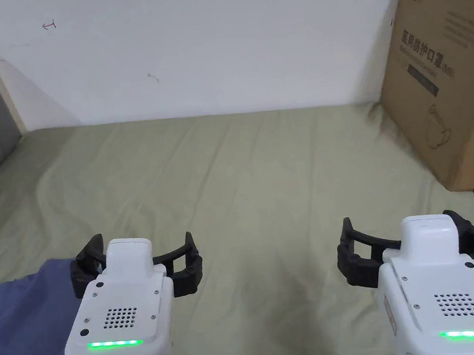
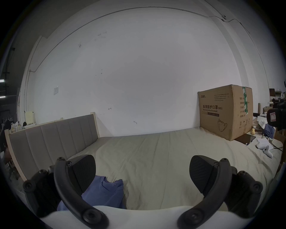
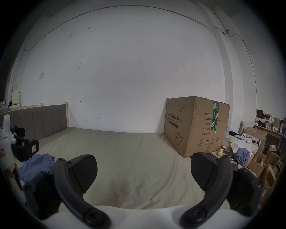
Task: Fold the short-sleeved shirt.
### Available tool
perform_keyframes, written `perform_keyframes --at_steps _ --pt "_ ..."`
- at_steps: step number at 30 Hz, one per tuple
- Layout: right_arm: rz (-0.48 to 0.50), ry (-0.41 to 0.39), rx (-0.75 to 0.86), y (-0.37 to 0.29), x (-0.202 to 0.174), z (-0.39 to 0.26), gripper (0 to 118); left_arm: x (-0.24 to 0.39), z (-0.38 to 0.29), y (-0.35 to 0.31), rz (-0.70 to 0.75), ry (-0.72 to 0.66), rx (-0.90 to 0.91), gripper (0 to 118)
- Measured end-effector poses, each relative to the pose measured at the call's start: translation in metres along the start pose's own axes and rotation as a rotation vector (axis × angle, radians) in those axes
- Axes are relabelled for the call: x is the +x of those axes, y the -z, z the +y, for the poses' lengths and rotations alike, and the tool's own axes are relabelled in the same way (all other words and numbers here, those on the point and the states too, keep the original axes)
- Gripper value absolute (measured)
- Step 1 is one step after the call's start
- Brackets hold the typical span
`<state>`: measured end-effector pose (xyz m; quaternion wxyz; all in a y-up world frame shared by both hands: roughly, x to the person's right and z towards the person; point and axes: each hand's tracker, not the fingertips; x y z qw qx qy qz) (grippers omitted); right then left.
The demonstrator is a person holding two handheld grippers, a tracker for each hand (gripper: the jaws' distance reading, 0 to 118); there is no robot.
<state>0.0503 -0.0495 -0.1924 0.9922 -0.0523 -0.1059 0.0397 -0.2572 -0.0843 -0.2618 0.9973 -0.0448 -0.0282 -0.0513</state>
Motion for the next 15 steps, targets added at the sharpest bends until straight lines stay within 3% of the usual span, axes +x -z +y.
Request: perform_keyframes --at_steps 15 --pt "0.01 0.007 -0.005 0.0003 0.0002 0.0031 118 -0.0041 0.0041 -0.0025 0.025 -0.005 -0.001 118"
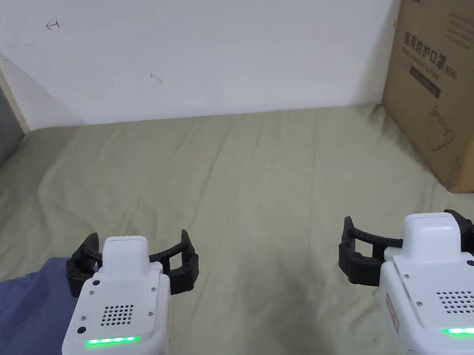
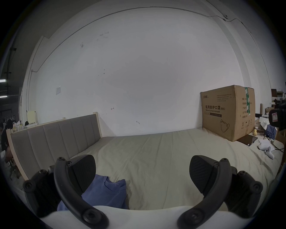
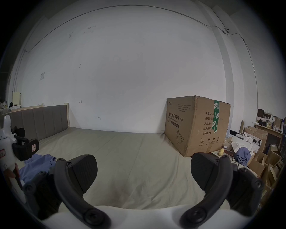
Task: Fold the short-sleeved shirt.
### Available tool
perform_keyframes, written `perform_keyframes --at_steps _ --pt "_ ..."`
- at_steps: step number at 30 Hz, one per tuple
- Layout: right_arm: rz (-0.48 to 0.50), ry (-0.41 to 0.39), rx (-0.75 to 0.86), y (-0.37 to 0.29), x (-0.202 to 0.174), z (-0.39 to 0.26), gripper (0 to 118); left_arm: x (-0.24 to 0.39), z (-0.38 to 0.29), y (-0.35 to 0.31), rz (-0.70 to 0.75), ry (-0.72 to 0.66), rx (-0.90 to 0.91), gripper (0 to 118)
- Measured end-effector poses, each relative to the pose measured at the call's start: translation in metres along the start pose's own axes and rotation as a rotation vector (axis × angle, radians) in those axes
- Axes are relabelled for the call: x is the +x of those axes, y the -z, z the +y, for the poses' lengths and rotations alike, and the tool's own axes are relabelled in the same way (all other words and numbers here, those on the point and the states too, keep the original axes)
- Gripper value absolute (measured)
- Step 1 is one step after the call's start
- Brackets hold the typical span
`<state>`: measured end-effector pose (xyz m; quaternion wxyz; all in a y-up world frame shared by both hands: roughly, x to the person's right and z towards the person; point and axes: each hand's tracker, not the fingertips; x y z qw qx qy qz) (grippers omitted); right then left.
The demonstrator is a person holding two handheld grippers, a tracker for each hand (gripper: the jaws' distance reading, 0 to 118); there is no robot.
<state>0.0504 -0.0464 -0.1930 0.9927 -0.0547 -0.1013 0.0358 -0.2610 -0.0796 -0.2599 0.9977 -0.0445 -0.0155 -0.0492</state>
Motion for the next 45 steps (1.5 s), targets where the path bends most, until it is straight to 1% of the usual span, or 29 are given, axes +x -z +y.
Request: perform_keyframes --at_steps 12,17,18,19,20,21,22,23,25,30,32,35,39,45 --pt "-0.002 0.001 -0.006 0.0 0.001 0.0 117 0.0 0.001 -0.002 0.007 -0.002 0.008 118" --pt "-0.005 -0.002 -0.01 0.0 0.002 0.001 113 -0.002 0.003 -0.002 -0.01 -0.015 0.01 113" --pt "-0.004 -0.004 -0.01 -0.001 0.002 0.001 106 -0.002 0.003 -0.002 -0.017 -0.019 0.009 103" --pt "-0.001 -0.007 -0.012 -0.001 0.002 0.002 93 -0.002 0.003 -0.003 -0.017 -0.022 0.009 88" --pt "0.002 -0.009 -0.011 -0.002 0.002 0.003 65 -0.002 0.004 -0.003 -0.017 -0.03 0.007 63" --pt "-0.003 -0.012 -0.012 -0.001 0.002 0.003 23 -0.003 0.004 -0.002 -0.027 -0.041 0.0 22" --pt "-0.015 -0.018 -0.013 -0.001 0.001 0.003 0 -0.004 0.005 -0.001 -0.035 -0.051 -0.006 1" --pt "-0.027 -0.02 -0.008 0.0 0.002 0.003 0 -0.004 0.004 -0.001 -0.032 -0.06 -0.006 1" --pt "-0.001 0.002 -0.017 0.0 0.005 0.003 0 -0.007 0.004 -0.001 -0.081 -0.101 -0.023 0" --pt "0.003 -0.003 -0.024 0.003 0.004 0.003 0 -0.009 0.003 -0.001 -0.059 -0.084 -0.028 0" --pt "0.026 -0.001 -0.026 0.006 0.0 0.005 0 -0.016 0.002 -0.001 -0.053 -0.092 -0.034 0" --pt "0.058 -0.006 -0.02 0.012 -0.013 0.008 0 -0.033 0.001 -0.006 -0.008 -0.101 -0.041 0" --pt "0.15 -0.009 -0.008 0.02 -0.044 0.015 0 -0.07 -0.001 -0.019 0.077 -0.12 -0.042 0" --pt "0.32 -0.012 0.023 0.026 -0.115 0.027 0 -0.139 -0.004 -0.05 0.234 -0.131 -0.05 0"
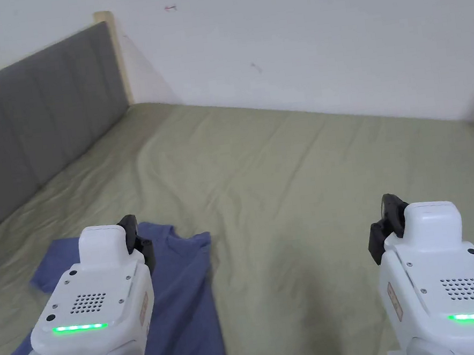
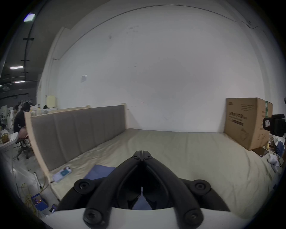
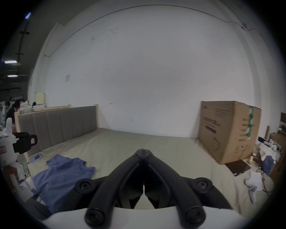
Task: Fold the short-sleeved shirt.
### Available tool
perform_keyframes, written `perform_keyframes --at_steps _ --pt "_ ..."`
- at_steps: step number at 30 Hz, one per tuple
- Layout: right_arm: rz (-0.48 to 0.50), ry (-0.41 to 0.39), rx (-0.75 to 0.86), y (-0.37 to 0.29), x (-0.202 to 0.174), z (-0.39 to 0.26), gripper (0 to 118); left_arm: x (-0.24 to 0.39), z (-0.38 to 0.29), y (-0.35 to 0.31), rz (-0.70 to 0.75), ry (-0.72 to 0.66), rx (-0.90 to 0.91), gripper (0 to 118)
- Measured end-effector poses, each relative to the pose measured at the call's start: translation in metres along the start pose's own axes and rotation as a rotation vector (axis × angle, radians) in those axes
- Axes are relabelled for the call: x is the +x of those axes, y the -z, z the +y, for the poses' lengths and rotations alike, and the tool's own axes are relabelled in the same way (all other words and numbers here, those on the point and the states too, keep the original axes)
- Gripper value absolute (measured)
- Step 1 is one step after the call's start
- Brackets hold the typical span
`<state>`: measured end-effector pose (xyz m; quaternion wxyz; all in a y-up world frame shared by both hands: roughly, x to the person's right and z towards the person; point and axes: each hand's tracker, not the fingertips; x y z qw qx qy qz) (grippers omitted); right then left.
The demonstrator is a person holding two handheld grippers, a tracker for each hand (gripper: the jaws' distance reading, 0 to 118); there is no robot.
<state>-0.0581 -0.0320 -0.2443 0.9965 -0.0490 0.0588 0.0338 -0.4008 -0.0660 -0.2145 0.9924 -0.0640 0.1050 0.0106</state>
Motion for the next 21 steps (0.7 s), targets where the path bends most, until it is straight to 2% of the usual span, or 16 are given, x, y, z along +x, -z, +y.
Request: perform_keyframes --at_steps 10,15,21 --pt "0.24 0.011 0.007 0.026 -0.107 0.005 0 -0.112 0.002 -0.041 0.234 -0.027 -0.011 0" --pt "0.304 0.023 -0.004 0.029 -0.135 0.002 0 -0.139 0.0 -0.054 0.285 -0.021 -0.023 0" --pt "0.332 0.017 -0.02 0.03 -0.145 -0.002 0 -0.146 -0.005 -0.05 0.265 -0.022 -0.092 0"
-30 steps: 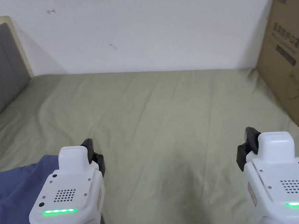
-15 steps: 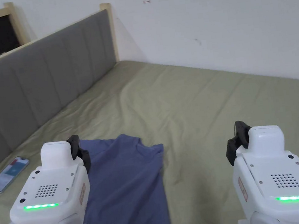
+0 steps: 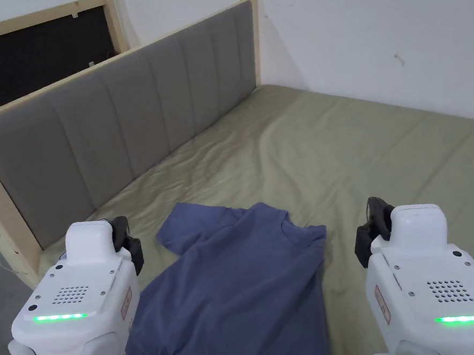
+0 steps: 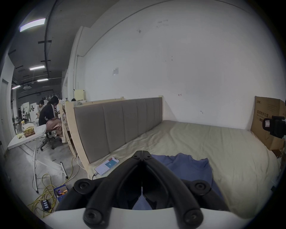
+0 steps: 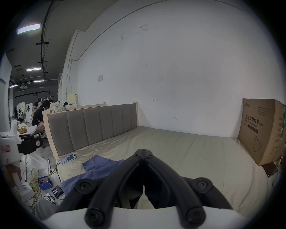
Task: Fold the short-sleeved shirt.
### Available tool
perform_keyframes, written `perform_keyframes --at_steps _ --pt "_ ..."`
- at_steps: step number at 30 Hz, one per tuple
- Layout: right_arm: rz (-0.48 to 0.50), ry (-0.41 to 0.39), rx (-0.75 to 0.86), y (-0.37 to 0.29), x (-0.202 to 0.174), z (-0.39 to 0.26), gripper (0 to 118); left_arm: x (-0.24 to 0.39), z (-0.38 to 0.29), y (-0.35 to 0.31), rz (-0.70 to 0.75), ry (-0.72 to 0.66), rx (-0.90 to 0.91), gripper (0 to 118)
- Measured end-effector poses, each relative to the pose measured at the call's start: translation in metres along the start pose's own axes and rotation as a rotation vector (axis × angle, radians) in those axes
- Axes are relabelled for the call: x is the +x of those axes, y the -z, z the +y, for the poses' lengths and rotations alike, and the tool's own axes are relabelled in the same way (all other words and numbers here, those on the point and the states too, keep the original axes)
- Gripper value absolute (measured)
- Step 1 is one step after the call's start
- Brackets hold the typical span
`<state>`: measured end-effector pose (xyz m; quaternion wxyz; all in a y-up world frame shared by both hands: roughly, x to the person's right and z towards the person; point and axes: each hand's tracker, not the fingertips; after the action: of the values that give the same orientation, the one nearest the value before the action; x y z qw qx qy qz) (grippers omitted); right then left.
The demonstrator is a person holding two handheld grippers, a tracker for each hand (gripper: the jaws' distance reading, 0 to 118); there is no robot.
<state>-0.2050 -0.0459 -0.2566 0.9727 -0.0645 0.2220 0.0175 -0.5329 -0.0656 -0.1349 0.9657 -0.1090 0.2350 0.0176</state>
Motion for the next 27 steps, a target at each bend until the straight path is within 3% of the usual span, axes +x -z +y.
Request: perform_keyframes --at_steps 5,6,7,8,9,11,12,13,20,21,24,26,27 --pt "-0.021 -0.011 -0.015 -0.001 0.011 -0.005 0 0.02 -0.005 0.03 -0.115 -0.005 -0.209 3" --pt "-0.029 -0.011 -0.02 -0.001 0.016 -0.006 0 0.027 -0.008 0.038 -0.142 -0.007 -0.242 13" --pt "-0.039 -0.012 -0.025 -0.001 0.021 -0.007 0 0.034 -0.011 0.048 -0.154 0.001 -0.285 35" --pt "-0.049 -0.013 -0.031 -0.001 0.025 -0.008 0 0.041 -0.014 0.057 -0.168 -0.004 -0.328 65" --pt "-0.06 -0.013 -0.036 -0.002 0.03 -0.01 0 0.048 -0.019 0.068 -0.193 -0.015 -0.376 65" --pt "-0.086 -0.002 -0.049 -0.001 0.04 -0.013 0 0.063 -0.032 0.09 -0.256 -0.034 -0.476 83" --pt "-0.094 0.006 -0.054 0.0 0.045 -0.015 0 0.07 -0.039 0.1 -0.273 -0.037 -0.521 103" --pt "-0.104 0.008 -0.062 0.0 0.05 -0.017 0 0.078 -0.046 0.108 -0.276 -0.041 -0.541 108" --pt "-0.175 0.007 -0.108 0.001 0.082 -0.03 0 0.128 -0.1 0.167 -0.278 0.033 -0.75 108" --pt "-0.189 0.008 -0.117 0.0 0.088 -0.032 0 0.133 -0.109 0.172 -0.273 0.052 -0.777 104" --pt "-0.225 0.013 -0.14 0.002 0.102 -0.041 0 0.146 -0.132 0.184 -0.262 0.109 -0.854 69" --pt "-0.237 0.028 -0.16 0.003 0.11 -0.046 0 0.155 -0.145 0.183 -0.25 0.178 -0.859 69" --pt "-0.245 0.035 -0.165 0.002 0.113 -0.048 0 0.157 -0.142 0.179 -0.254 0.214 -0.807 63"
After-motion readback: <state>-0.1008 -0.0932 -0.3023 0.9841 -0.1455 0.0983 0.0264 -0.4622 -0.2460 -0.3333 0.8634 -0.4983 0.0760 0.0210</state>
